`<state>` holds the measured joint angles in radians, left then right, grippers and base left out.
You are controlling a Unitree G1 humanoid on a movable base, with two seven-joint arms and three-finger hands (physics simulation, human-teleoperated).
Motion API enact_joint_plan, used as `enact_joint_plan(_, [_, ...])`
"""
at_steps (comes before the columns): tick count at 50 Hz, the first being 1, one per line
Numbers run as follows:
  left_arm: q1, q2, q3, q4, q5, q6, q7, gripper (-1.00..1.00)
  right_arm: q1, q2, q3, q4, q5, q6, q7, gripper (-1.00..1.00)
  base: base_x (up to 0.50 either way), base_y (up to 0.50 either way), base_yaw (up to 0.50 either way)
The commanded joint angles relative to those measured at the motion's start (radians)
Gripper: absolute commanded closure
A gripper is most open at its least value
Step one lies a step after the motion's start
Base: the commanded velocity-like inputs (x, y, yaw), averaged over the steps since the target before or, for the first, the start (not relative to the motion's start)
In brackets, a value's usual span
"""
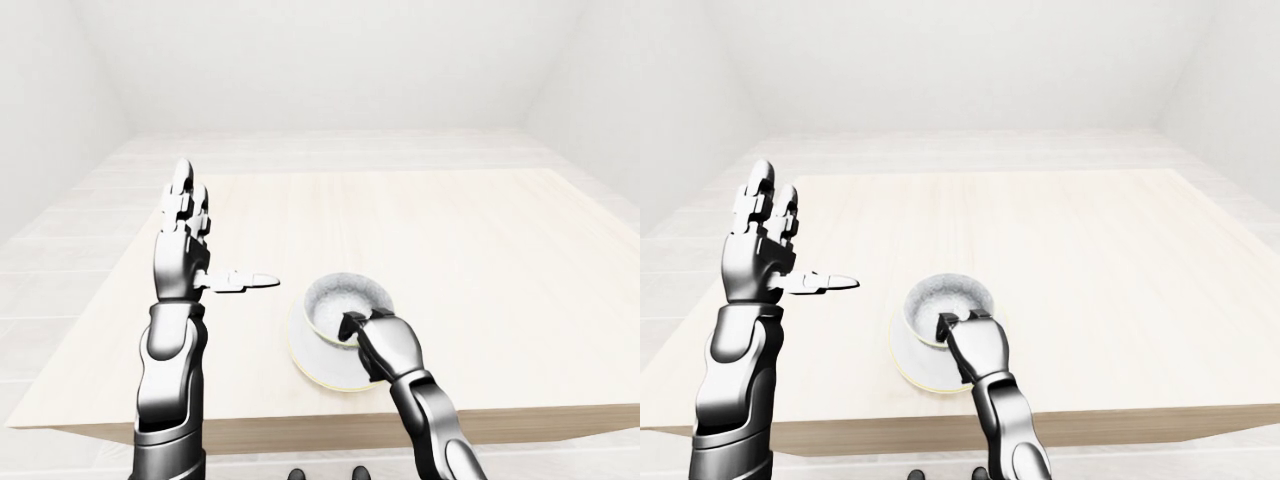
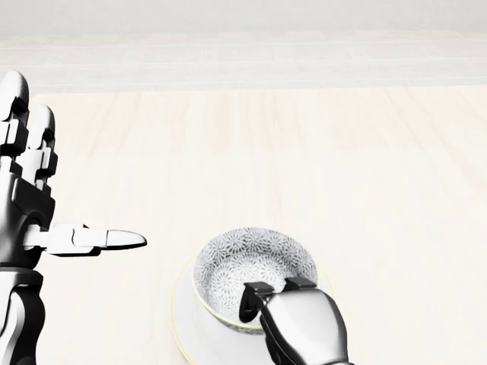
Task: Put the bowl on the plate.
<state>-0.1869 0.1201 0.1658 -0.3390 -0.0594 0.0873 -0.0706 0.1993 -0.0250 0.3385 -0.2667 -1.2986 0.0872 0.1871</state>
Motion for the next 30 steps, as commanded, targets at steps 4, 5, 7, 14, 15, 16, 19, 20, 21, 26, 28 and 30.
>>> enact_joint_plan(4, [-0.002, 0.0, 0.001, -0.001, 0.0, 0.0, 0.0, -1.0, 0.003, 0.001, 0.006, -0.027, -0.021, 0.0, 0.0, -0.02, 0.0, 0.0, 0.0])
enact_joint_plan(5, [-0.002, 0.0, 0.002, 0.0, -0.001, 0.0, 0.0, -1.0, 0.003, 0.001, 0.006, -0.028, -0.021, 0.0, 0.0, -0.08, 0.0, 0.0, 0.0])
enact_joint_plan(7, [-0.001, 0.0, 0.002, 0.0, -0.001, 0.0, 0.0, -1.0, 0.003, 0.001, 0.007, -0.028, -0.02, 0.0, 0.0, -0.15, 0.0, 0.0, 0.0])
enact_joint_plan(14, [-0.003, 0.002, 0.004, 0.001, -0.003, 0.0, 0.0, -1.0, 0.001, 0.001, 0.008, -0.029, -0.021, 0.0, 0.002, -0.21, 0.0, 0.0, 0.0])
enact_joint_plan(15, [-0.002, 0.002, 0.004, 0.001, -0.003, 0.0, 0.0, -1.0, 0.001, 0.001, 0.008, -0.033, -0.021, 0.0, 0.004, -0.22, 0.0, 0.0, 0.0])
enact_joint_plan(16, [-0.002, 0.002, 0.004, 0.001, -0.003, 0.0, 0.0, -1.0, 0.001, 0.001, 0.008, -0.033, -0.021, 0.0, 0.005, -0.22, 0.0, 0.0, 0.0])
enact_joint_plan(19, [-0.006, 0.003, 0.006, 0.006, -0.005, 0.0, 0.0, -1.0, 0.001, 0.001, 0.007, -0.039, -0.022, 0.0, 0.009, -0.21, 0.0, 0.0, 0.0])
enact_joint_plan(20, [-0.007, 0.003, 0.006, 0.008, -0.005, 0.0, 0.001, -1.0, 0.0, 0.001, 0.006, -0.04, -0.02, 0.0, 0.01, -0.21, 0.0, 0.0, 0.0])
enact_joint_plan(21, [-0.007, 0.003, 0.006, 0.009, -0.006, 0.0, 0.001, -1.0, -0.001, 0.001, 0.005, -0.04, -0.02, 0.0, 0.01, -0.21, 0.0, 0.0, 0.0])
enact_joint_plan(26, [-0.004, 0.003, 0.004, 0.011, -0.004, 0.0, 0.001, -1.0, -0.002, 0.001, 0.004, -0.04, -0.02, 0.0, 0.011, -0.21, 0.0, 0.0, 0.0])
enact_joint_plan(28, [-0.007, 0.004, 0.005, 0.013, -0.005, 0.0, 0.001, -1.0, -0.003, 0.002, 0.003, -0.04, -0.02, 0.0, 0.011, -0.2, 0.0, 0.0, 0.0])
enact_joint_plan(30, [-0.008, 0.004, 0.006, 0.013, -0.006, 0.0, 0.001, -1.0, -0.003, 0.002, 0.004, -0.042, -0.021, 0.0, 0.013, -0.19, 0.0, 0.0, 0.0])
